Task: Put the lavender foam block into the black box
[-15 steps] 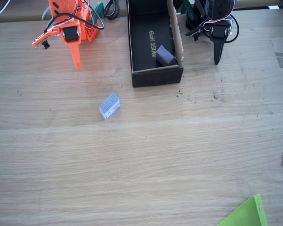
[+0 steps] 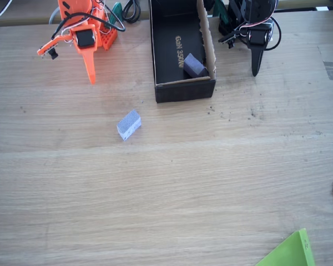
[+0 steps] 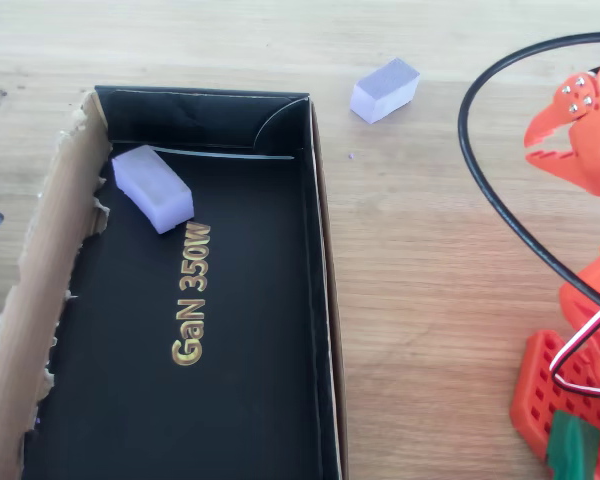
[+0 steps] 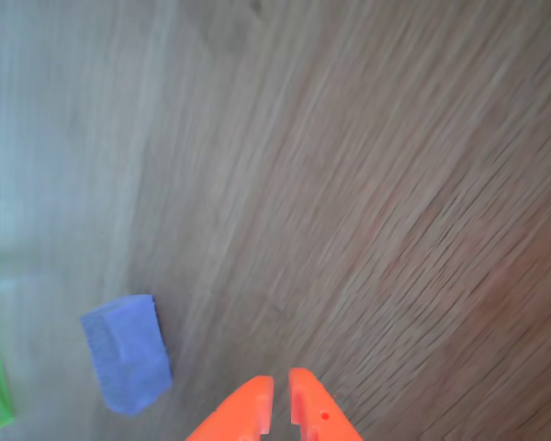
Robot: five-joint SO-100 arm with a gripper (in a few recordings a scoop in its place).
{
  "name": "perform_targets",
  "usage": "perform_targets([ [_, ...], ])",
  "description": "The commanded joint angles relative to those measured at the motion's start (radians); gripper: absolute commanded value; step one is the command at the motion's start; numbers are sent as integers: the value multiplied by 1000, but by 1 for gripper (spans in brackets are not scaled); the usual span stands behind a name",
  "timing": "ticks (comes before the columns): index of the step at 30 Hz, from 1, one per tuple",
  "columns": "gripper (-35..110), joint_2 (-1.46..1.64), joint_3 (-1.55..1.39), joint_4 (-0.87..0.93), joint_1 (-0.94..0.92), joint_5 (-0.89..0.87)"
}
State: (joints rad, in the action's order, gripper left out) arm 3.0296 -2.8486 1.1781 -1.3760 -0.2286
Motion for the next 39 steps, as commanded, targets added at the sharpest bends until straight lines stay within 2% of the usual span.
perform_targets([
  [1,0,9,-5,-48,-3,-21],
  [9,0,9,25,-146,-6,-49],
  [14,0,-2,183,-130,-5,31],
  [16,0,-107,298,-112,-9,31],
  [19,0,-430,565,-44,-25,3],
  [27,0,-1005,1140,291,-5,-127],
  [30,0,-1127,1212,334,-12,-138],
  [39,3,-1152,1213,341,9,-80],
])
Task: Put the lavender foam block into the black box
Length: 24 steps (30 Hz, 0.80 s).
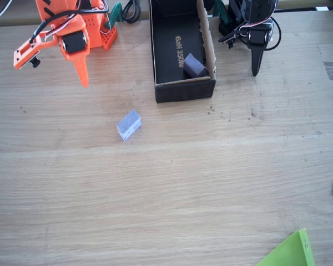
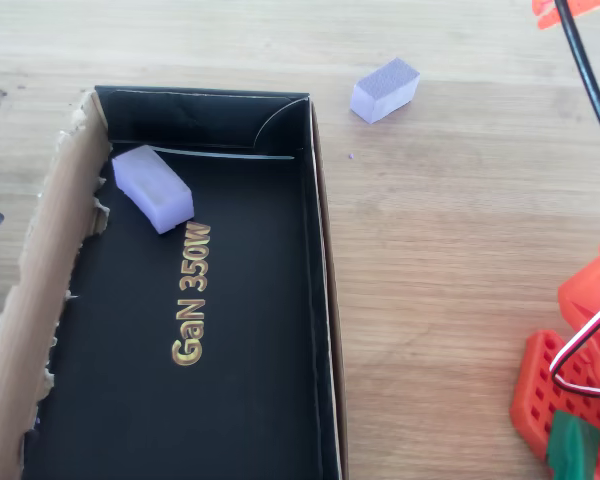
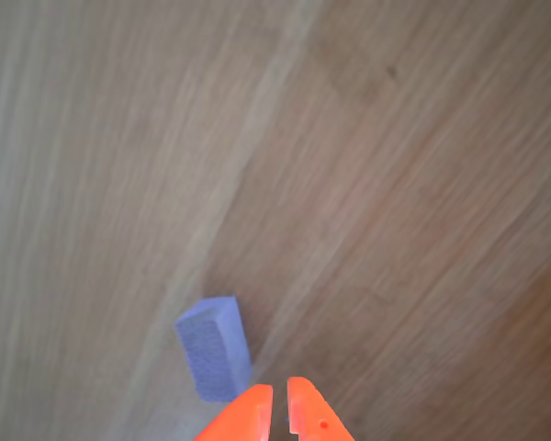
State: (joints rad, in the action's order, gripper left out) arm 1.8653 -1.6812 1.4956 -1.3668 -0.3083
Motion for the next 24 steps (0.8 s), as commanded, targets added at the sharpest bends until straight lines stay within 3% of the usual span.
perform_targets([
  [1,0,9,48,29,2,-2],
  [7,1,11,48,69,5,-51],
  [10,14,14,48,98,14,-84],
  [13,15,21,49,110,18,-127],
  [24,14,28,54,215,-23,-511],
])
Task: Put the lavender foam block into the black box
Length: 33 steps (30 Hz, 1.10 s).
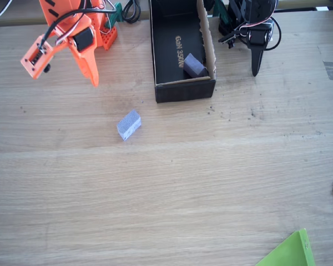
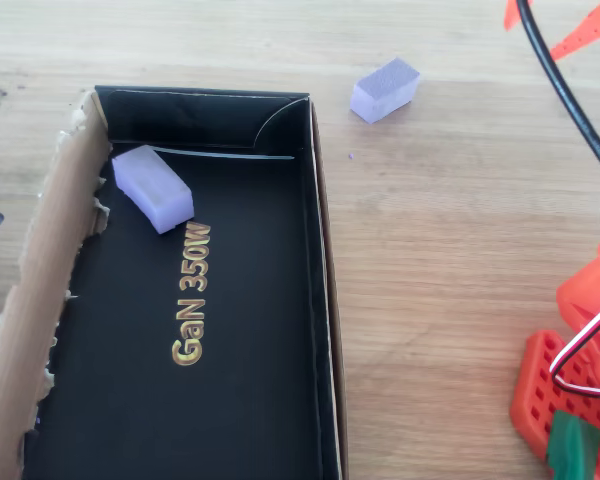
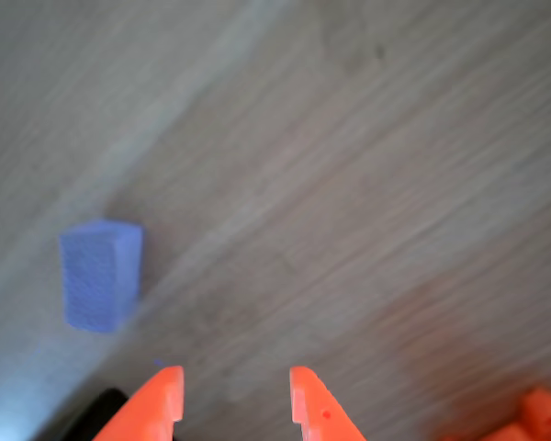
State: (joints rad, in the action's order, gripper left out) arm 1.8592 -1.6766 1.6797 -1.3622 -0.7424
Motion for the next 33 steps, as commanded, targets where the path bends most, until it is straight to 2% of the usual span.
perform_targets([
  [1,13,34,49,35,-32,-97],
  [15,13,41,71,43,35,-3],
  [27,14,-222,425,133,67,55],
  [33,13,-236,448,156,60,46],
])
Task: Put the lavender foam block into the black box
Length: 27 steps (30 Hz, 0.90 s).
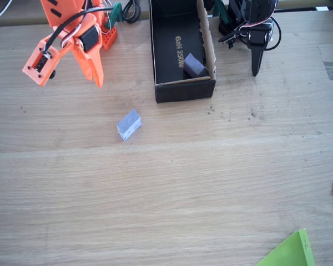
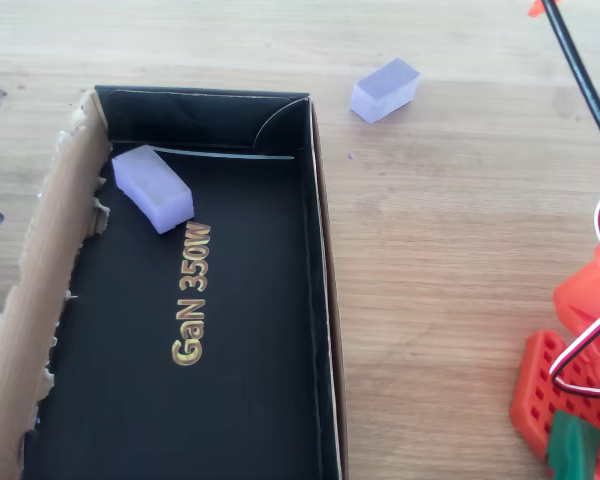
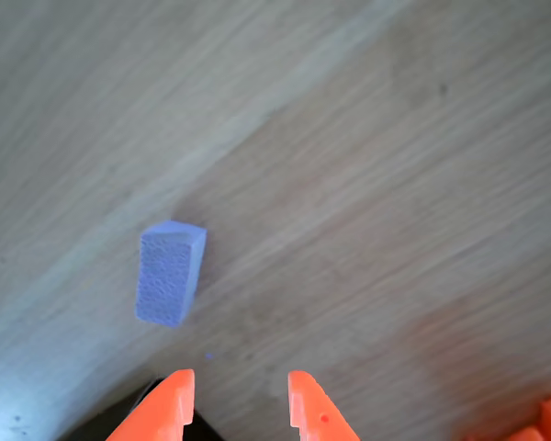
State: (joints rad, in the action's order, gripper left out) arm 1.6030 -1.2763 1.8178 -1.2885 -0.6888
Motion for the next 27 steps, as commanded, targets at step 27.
perform_targets([
  [27,13,49,43,-8,284,25],
])
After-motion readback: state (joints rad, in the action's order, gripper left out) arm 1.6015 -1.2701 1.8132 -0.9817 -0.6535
